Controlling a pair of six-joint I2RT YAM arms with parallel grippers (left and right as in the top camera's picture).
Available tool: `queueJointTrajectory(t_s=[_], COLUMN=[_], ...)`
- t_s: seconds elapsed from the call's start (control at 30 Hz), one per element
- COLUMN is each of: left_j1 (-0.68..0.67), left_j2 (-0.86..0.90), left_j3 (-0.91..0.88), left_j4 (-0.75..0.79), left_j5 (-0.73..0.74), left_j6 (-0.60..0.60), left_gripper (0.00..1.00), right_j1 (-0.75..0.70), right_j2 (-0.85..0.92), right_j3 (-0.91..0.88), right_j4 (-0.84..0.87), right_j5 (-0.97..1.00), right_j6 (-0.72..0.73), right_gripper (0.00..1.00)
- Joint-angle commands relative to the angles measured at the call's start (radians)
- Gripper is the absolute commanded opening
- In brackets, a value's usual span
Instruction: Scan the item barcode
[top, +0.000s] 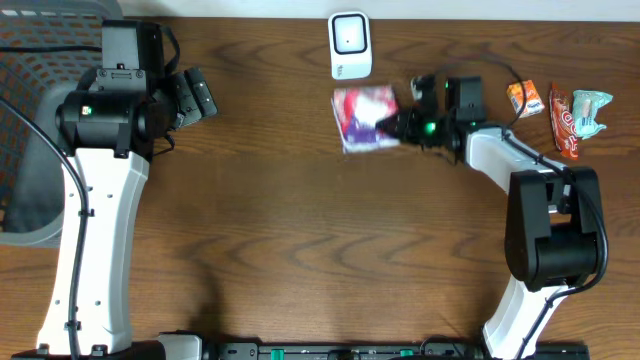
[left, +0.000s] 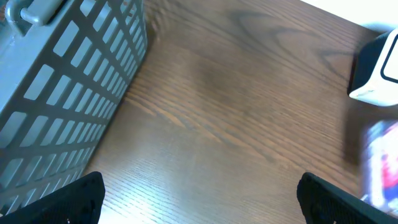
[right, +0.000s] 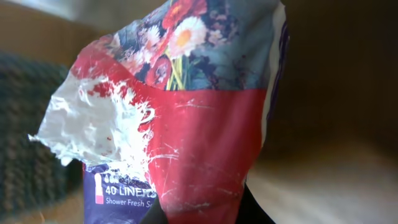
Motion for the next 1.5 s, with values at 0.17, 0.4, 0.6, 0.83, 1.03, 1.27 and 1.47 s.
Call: queueJointTrajectory(t_s=[0.17, 0.4, 0.6, 0.83, 1.03, 1.27, 1.47], left_j1=[0.001, 0.001, 0.001, 0.001, 0.001, 0.001, 0.001], left_j2=[0.006, 0.006, 0.006, 0.006, 0.006, 0.006, 0.006], left_j3=[-0.009, -0.009, -0.009, -0.009, -0.009, -0.009, -0.009], left_j4=[-0.003, -0.003, -0.003, -0.003, -0.003, -0.003, -0.003], left_j5=[-0.013, -0.013, -0.013, -0.013, -0.013, -0.013, -0.013], left_j6=[-0.013, -0.013, -0.013, -0.013, -0.013, -0.013, -0.013], left_gripper=[0.98, 0.98, 0.98, 0.98, 0.98, 0.98, 0.98], right_j1=[0.048, 0.129, 0.152, 0.152, 0.152, 0.111, -0.068], right_j2=[-0.018, 0.026, 0.131, 0.234, 0.233, 0.199, 0.044], right_j3=[0.122, 0.122, 0.128, 0.24, 0.337, 0.421, 0.421], right_j4=[0.238, 0.313, 0.506, 0.543, 0.475, 0.389, 0.011], right_j5=[0.315, 0.693, 0.691, 0.618, 0.589, 0.56, 0.678], right_j6=[0.312, 0.327, 0.386, 0.363, 0.291, 0.262, 0.22], right_gripper=[0.01, 0.01, 0.01, 0.01, 0.01, 0.01, 0.01])
